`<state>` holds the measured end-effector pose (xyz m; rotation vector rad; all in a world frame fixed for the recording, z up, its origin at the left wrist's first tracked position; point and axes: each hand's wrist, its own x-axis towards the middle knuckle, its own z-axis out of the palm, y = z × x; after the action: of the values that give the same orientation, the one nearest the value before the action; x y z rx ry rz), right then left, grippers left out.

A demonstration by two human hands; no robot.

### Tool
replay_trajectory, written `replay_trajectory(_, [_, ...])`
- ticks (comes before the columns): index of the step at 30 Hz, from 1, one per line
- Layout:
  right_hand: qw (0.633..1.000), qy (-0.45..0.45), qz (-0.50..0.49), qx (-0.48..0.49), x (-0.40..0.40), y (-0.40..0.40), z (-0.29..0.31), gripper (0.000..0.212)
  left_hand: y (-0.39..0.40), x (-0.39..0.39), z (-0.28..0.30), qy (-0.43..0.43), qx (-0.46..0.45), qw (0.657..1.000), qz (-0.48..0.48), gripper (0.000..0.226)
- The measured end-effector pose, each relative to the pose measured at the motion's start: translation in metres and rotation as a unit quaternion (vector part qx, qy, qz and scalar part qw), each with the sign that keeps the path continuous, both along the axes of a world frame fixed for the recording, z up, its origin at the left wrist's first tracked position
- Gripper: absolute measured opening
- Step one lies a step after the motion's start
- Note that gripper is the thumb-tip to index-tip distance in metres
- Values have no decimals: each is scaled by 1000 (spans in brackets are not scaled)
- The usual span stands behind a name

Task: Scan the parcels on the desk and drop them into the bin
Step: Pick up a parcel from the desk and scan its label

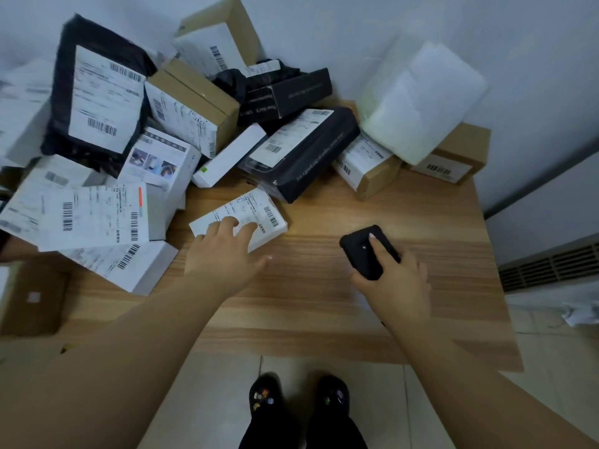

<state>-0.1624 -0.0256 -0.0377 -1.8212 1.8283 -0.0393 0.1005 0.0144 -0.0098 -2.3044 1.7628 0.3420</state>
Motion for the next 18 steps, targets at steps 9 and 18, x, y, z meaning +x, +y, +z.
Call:
replay_trajectory(9, [1000,1,22,7,59,6,14,75,-19,53,-32,25,39,999,-29,117])
replay_trajectory(18, [1000,16,3,4,90,7,11,73,-39,74,-49,50,77,995,-35,119])
